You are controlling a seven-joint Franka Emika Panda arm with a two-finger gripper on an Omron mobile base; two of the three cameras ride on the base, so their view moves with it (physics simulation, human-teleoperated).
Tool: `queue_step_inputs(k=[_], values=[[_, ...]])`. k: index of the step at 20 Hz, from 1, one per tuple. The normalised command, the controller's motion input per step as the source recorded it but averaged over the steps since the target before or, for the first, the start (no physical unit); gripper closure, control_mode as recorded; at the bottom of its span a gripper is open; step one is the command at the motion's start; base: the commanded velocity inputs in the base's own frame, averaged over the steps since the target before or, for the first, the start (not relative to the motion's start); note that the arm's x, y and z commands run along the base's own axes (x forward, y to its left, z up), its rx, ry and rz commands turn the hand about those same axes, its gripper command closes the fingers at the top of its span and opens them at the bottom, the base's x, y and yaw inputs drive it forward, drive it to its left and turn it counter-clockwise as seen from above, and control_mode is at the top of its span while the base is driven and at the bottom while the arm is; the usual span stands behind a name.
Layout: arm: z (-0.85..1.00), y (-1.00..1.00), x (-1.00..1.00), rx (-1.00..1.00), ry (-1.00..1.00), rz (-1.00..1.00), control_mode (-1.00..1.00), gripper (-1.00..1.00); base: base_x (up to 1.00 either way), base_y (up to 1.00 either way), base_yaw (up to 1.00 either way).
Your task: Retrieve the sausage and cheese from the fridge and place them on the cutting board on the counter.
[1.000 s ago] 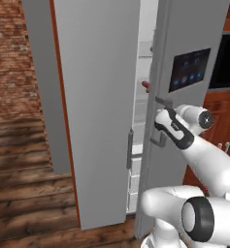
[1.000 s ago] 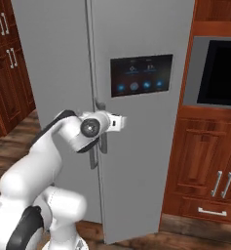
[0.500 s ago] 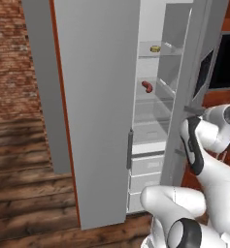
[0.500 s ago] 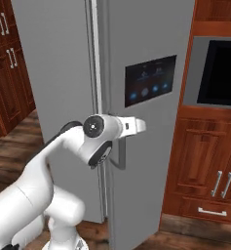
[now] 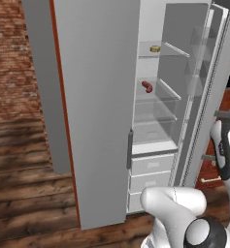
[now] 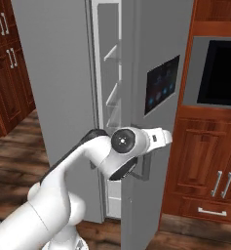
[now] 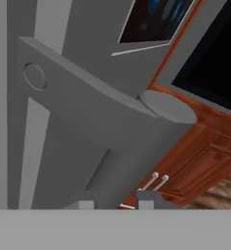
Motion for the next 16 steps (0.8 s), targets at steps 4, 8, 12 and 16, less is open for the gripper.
queue_step_inputs(k=[4, 8, 12, 16], values=[[0.02, -0.65, -0.66, 0.01, -0.01, 0.04, -1.00, -1.00, 0.00, 0.00, 0.00], [0.34, -0.56, -1.00, -0.05, -0.03, 0.04, -1.00, -1.00, 0.00, 0.00, 0.00], [0.53, -0.39, -1.00, -0.10, -0.02, 0.02, -1.00, -1.00, 0.00, 0.00, 0.00], [0.32, 0.64, -0.66, -0.16, -0.08, -0.06, -1.00, -1.00, 0.00, 0.00, 0.00]])
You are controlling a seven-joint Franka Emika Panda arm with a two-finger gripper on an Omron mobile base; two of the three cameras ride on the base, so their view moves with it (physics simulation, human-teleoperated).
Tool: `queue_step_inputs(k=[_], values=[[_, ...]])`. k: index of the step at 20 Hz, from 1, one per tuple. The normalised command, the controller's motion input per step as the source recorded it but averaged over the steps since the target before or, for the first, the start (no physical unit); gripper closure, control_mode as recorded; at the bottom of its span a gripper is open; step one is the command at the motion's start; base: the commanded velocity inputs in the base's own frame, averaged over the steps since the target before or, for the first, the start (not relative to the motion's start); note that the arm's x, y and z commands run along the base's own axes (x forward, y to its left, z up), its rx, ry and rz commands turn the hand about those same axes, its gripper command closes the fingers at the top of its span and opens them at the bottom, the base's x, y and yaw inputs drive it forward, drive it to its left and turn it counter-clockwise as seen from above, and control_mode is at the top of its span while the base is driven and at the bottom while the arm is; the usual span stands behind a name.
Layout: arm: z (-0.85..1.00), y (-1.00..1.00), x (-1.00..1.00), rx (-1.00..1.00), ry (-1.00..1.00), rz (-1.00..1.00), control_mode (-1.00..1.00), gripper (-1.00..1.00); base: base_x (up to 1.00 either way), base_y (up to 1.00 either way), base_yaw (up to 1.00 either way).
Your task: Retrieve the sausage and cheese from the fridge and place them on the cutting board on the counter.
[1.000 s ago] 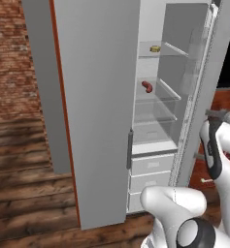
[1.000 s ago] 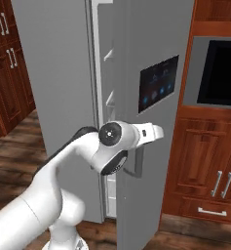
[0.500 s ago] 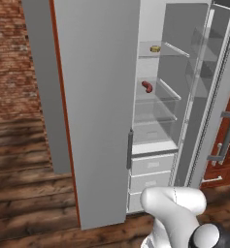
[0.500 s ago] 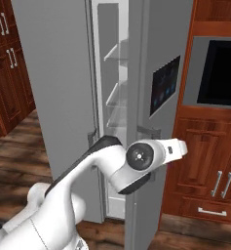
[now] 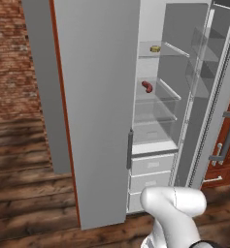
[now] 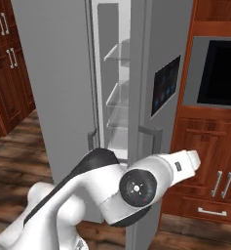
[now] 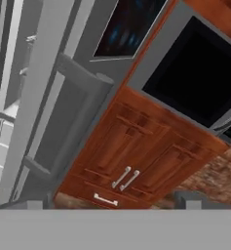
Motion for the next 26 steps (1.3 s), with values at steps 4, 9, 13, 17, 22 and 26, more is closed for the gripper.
queue_step_inputs(k=[4, 9, 13, 17, 22, 26], values=[[0.04, 1.00, -0.01, -0.27, 0.07, -0.21, -1.00, -1.00, 0.00, 0.00, 0.00], [0.00, 1.00, 0.04, -0.26, 0.17, -0.23, -1.00, -1.00, 0.00, 0.00, 0.00], [0.00, 0.99, 0.53, -0.30, 0.24, -0.34, -1.00, -1.00, 0.00, 0.00, 0.00], [0.00, 0.86, 0.78, -0.22, 0.24, -0.30, -1.00, -1.00, 0.00, 0.00, 0.00], [0.34, 1.00, 0.58, -0.17, 0.07, -0.37, -1.00, -1.00, 0.00, 0.00, 0.00], [0.29, 0.65, 0.34, -0.14, 0.00, -0.39, -1.00, -1.00, 0.00, 0.00, 0.00]])
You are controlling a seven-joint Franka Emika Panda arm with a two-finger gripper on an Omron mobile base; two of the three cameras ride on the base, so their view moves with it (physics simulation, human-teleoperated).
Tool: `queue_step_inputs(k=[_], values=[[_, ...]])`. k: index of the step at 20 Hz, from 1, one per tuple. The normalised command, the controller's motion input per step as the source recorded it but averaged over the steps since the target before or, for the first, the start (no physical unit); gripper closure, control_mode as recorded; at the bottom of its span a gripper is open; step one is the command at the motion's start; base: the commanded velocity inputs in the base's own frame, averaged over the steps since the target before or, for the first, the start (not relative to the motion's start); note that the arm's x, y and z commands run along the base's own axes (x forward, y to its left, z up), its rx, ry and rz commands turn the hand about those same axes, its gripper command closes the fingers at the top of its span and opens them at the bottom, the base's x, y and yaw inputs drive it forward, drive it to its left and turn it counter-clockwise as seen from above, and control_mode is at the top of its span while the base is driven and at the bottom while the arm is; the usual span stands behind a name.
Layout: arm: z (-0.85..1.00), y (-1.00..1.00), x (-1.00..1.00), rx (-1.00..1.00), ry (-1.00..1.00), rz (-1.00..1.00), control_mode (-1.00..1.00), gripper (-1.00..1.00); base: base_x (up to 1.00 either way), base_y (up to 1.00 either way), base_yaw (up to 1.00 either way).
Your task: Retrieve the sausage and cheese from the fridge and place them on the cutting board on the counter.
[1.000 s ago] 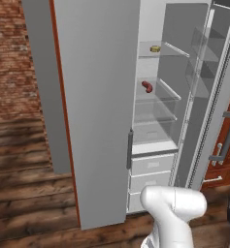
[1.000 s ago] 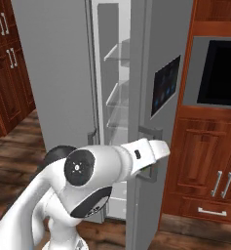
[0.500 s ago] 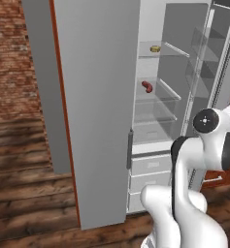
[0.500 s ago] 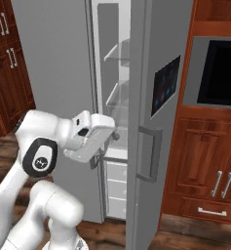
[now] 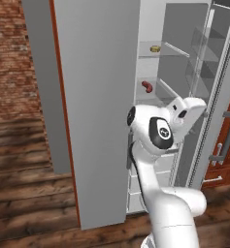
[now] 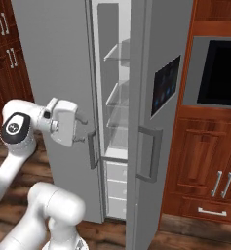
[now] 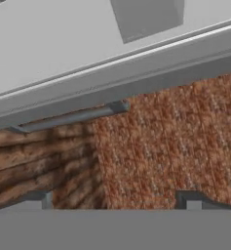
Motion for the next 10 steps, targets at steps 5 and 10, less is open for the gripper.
queue_step_inputs(k=[5, 10], values=[[0.65, 0.17, 0.65, -0.12, 0.05, -0.32, -1.00, -1.00, 0.00, 0.00, 0.00], [0.63, 0.12, 0.51, -0.06, 0.02, -0.25, -1.00, -1.00, 0.00, 0.00, 0.00]])
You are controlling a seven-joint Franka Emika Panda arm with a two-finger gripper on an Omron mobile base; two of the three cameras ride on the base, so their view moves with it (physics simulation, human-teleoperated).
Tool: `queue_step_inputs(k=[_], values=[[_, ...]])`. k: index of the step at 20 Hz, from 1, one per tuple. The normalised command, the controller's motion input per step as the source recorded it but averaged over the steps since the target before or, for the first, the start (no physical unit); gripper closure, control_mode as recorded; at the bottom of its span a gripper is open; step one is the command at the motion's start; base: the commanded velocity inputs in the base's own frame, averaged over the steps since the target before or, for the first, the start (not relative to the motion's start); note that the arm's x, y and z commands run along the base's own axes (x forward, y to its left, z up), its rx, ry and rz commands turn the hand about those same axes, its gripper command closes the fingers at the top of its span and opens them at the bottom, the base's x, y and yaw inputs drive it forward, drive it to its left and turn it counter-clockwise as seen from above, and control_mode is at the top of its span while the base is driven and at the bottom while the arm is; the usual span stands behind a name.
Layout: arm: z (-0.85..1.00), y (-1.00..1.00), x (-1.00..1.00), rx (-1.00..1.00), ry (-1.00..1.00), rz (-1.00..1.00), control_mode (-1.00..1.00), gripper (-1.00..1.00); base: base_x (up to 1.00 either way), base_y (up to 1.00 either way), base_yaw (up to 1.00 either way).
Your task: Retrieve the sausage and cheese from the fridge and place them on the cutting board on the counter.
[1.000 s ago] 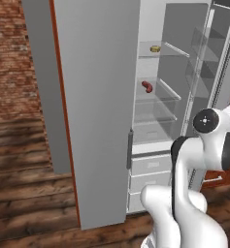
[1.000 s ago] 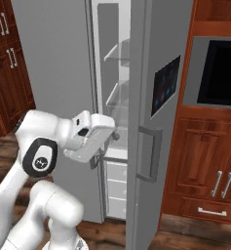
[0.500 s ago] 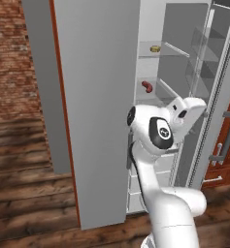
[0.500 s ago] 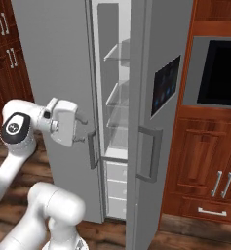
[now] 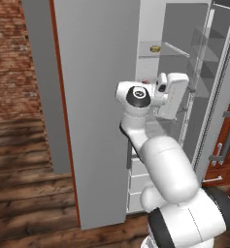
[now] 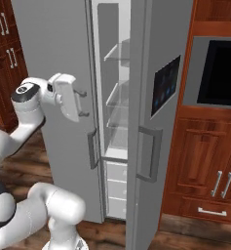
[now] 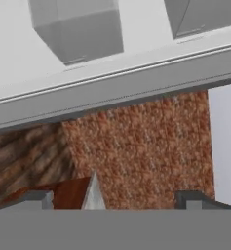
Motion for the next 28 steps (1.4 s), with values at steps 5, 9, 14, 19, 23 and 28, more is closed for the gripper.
queue_step_inputs(k=[5, 9, 14, 19, 23, 28], values=[[0.11, -0.01, 0.41, -0.04, 0.00, -0.22, -1.00, -1.00, 0.00, 0.00, 0.00], [-0.26, -0.49, 0.35, 0.00, -0.05, -0.15, -1.00, -1.00, 0.00, 0.00, 0.00], [-0.10, -0.72, -0.07, 0.00, -0.10, -0.06, -1.00, -1.00, 0.00, 0.00, 0.00], [0.14, -0.69, -0.05, 0.00, -0.06, 0.01, -1.00, -1.00, 0.00, 0.00, 0.00], [0.01, -0.83, -0.01, -0.09, 0.00, 0.11, -1.00, -1.00, 0.00, 0.00, 0.00], [-0.03, -0.89, 0.00, -0.11, 0.00, 0.20, -1.00, -1.00, 0.00, 0.00, 0.00]])
